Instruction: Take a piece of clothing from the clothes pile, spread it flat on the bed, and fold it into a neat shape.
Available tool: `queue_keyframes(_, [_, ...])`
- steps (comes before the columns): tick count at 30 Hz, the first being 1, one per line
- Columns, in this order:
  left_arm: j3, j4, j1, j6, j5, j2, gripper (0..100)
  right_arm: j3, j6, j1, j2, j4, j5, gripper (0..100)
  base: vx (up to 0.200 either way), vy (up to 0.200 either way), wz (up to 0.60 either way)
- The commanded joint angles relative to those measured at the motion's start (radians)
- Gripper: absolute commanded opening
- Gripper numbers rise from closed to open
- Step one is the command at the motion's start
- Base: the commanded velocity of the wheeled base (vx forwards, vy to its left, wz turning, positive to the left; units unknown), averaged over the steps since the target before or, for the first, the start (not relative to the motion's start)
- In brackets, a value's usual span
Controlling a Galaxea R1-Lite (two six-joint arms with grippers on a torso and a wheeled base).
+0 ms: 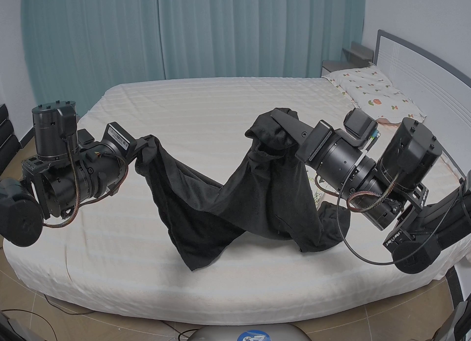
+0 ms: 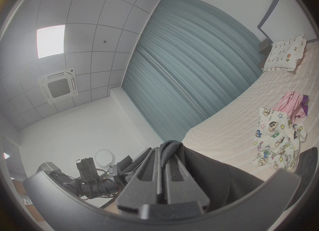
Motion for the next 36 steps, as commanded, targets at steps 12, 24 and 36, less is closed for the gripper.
queue_keyframes(12, [-0.005, -0.003, 0.028, 0.004, -0.004, 0.002, 0, 0.014, 0.000, -0.013, 0.013, 0.008, -0.001, 0, 0.000, 0.200, 0.00])
queue_keyframes(24, [0.047, -0.001, -0.006, 0.001, -0.030, 0.038, 0, 0.098, 0.001, -0.079, -0.004, 0.037, 0.008, 0, 0.000, 0.033, 0.00])
queue_keyframes(36, [0.049, 0.138, -0.056, 0.000, -0.044, -0.079, 0, 0.268, 0.011, 0.005, -0.208, 0.053, -0.002, 0, -0.200, 0.000, 0.00])
